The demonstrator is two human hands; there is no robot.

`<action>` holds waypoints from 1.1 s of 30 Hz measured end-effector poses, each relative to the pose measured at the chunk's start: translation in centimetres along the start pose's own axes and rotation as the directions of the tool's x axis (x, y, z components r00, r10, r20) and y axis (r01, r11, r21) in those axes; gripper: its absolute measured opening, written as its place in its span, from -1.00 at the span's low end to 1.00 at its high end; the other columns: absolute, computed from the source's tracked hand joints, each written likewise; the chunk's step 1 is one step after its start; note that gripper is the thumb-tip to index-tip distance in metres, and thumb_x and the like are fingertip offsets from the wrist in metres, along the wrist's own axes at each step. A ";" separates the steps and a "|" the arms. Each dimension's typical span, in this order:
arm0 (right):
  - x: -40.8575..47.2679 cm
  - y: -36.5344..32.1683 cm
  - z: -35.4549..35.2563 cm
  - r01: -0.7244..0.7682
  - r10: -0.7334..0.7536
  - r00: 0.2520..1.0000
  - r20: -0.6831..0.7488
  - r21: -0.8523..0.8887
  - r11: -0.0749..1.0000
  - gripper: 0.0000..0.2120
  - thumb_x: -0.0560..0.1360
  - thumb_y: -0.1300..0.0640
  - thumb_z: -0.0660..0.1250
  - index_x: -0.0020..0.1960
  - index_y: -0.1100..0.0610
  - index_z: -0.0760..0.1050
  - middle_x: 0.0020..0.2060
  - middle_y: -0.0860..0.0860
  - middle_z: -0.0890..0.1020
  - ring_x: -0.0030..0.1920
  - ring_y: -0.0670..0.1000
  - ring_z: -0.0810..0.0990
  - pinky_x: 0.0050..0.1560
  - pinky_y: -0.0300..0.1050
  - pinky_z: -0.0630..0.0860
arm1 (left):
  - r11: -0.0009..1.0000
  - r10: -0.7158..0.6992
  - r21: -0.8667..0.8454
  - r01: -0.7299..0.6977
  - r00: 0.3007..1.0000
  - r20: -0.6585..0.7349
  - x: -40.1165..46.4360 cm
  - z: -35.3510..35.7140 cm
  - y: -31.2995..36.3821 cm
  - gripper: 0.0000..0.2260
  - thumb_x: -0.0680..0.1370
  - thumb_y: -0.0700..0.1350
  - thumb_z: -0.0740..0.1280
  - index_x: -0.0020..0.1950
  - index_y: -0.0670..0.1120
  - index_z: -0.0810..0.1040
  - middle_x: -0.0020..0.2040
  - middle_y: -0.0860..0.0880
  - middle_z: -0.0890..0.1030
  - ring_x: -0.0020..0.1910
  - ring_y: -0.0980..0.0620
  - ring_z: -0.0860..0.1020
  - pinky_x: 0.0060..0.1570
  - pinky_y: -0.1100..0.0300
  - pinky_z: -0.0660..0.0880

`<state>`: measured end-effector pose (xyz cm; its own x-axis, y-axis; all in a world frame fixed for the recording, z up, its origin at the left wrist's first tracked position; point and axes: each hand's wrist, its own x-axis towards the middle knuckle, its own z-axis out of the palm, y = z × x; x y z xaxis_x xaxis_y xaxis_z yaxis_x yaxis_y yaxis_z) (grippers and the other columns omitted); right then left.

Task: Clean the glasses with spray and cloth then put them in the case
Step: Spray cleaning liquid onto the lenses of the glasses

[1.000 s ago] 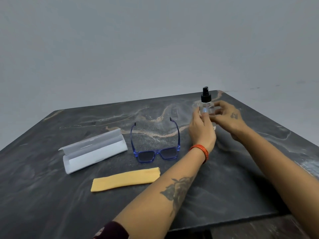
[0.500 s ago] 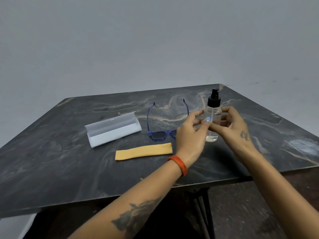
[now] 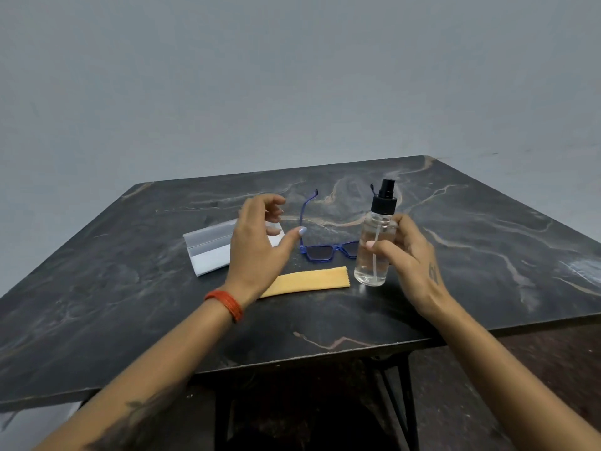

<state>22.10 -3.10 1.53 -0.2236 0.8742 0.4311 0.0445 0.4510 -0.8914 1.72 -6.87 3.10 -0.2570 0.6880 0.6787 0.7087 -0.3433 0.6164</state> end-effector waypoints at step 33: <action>2.3 -0.9 0.1 -0.369 0.263 0.907 0.330 0.317 0.874 -0.66 0.37 -0.02 0.29 0.09 0.07 0.36 -0.31 0.07 0.53 -0.52 0.05 0.47 -0.52 -0.13 0.44 | 0.964 -0.146 -0.173 0.204 0.943 0.298 2.3 0.9 -5.7 -0.83 0.40 -0.26 0.44 -0.03 -0.12 0.62 -0.12 -0.03 0.66 -0.17 0.24 0.60 -0.12 0.46 0.48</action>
<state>21.42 -1.54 3.28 -0.5124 0.8516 0.1103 -0.1873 0.0145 -0.9822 -2.29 -2.76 0.75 -0.1506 0.8896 0.4312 0.5170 -0.3009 0.8014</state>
